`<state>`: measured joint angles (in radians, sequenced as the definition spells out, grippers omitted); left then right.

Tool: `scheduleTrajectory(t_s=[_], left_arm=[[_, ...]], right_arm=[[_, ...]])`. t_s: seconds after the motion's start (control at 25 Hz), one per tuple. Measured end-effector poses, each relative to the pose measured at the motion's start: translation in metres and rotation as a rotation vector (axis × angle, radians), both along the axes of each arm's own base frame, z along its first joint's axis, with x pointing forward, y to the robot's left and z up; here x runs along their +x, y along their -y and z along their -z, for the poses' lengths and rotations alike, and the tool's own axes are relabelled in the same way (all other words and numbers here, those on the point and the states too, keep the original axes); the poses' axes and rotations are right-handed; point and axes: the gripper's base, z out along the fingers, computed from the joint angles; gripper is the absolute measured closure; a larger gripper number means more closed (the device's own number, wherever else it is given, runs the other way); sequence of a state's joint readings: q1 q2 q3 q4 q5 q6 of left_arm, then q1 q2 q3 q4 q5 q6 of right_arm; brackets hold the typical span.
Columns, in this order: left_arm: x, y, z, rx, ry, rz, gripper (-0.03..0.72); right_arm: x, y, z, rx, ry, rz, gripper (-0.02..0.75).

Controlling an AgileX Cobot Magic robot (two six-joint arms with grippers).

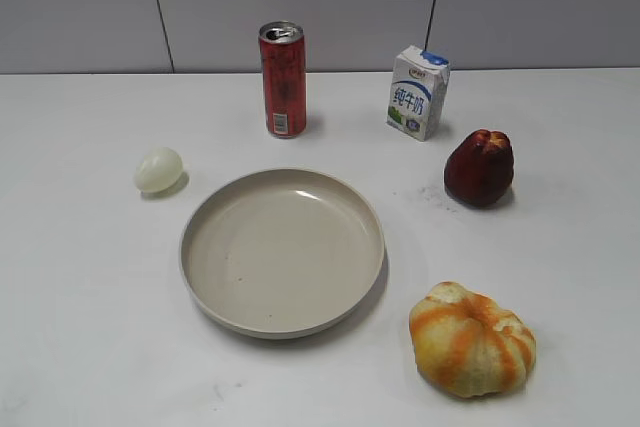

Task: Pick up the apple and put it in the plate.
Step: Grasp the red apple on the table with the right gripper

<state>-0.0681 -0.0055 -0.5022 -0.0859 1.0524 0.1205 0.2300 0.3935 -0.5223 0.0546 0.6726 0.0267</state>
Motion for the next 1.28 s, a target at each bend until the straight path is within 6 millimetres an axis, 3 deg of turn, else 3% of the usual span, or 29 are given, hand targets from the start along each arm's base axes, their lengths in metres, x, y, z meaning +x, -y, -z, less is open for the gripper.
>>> scheduleTrajectory(t_s=[0.24,0.6,0.88,1.08,1.28], left_arm=[[0.000,0.000,0.000,0.000,0.000,0.000,0.197],[0.000,0.000,0.000,0.000,0.000,0.000,0.197],[0.000,0.000,0.000,0.000,0.000,0.000,0.197],[0.000,0.000,0.000,0.000,0.000,0.000,0.197],[0.000,0.000,0.000,0.000,0.000,0.000,0.197]], right_arm=[[0.066,-0.020,0.019,0.030,-0.264,0.001,0.091],[0.188,-0.049,0.028,-0.015,-0.470,0.010,0.084],[0.281,-0.068,0.066,-0.045,-0.650,0.013,0.084],[0.325,-0.070,0.100,-0.068,-0.768,0.025,0.087],[0.346,-0.073,0.119,-0.081,-0.844,0.036,0.092]])
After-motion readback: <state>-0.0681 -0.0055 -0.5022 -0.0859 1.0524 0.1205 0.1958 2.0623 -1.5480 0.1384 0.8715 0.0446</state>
